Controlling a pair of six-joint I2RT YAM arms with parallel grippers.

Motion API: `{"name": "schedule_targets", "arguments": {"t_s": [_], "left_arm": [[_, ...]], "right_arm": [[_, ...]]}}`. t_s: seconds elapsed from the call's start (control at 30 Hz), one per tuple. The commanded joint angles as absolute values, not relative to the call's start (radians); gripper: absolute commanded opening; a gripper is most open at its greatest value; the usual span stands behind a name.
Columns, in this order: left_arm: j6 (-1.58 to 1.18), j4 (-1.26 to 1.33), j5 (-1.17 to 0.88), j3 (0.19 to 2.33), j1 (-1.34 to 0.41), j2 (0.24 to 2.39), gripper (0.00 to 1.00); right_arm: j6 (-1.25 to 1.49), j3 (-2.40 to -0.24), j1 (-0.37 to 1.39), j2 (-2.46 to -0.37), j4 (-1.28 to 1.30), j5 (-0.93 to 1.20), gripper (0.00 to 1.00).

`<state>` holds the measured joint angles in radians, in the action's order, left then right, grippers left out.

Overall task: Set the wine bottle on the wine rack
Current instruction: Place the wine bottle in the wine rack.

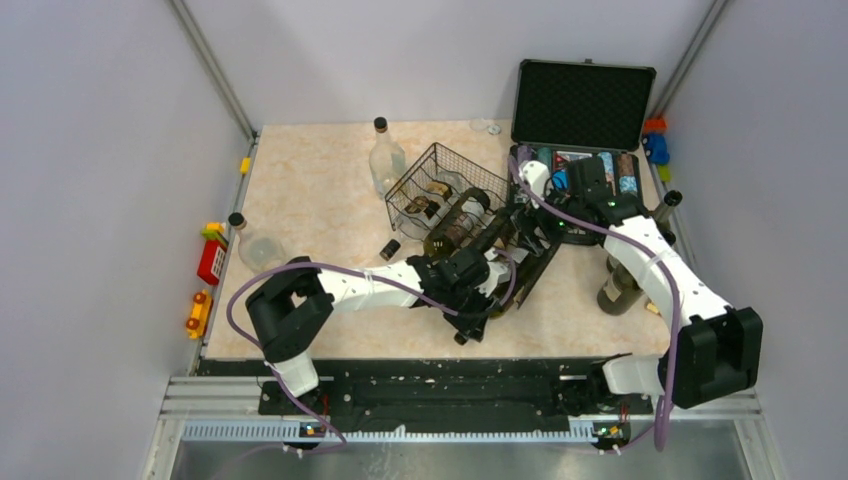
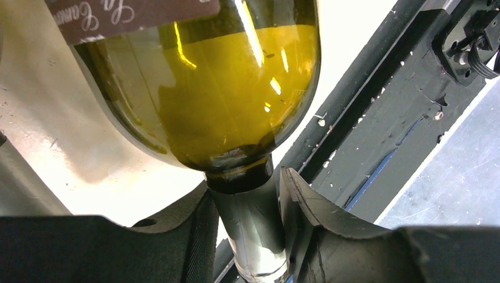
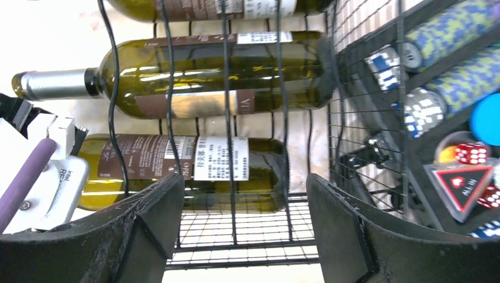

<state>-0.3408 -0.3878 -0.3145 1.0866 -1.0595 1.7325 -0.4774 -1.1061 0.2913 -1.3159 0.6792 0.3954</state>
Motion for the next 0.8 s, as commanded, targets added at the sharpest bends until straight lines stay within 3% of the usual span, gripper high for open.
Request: {"name": "schedule_targets", "arguments": {"t_s": [0.0,0.77], "left_arm": [[-0.296,-0.282,-0.336,1.109,-1.070,1.716,0.43],[-0.350,-0.242,-0.247,1.255,-1.079,1.820,0.45]], "right_arm": [[-0.492,-1.173,0.252,-1.263,0.677,0.400,0.77],[-0.482,-1.092,0.173,-1.190,0.650,0.427,0.77]]}}
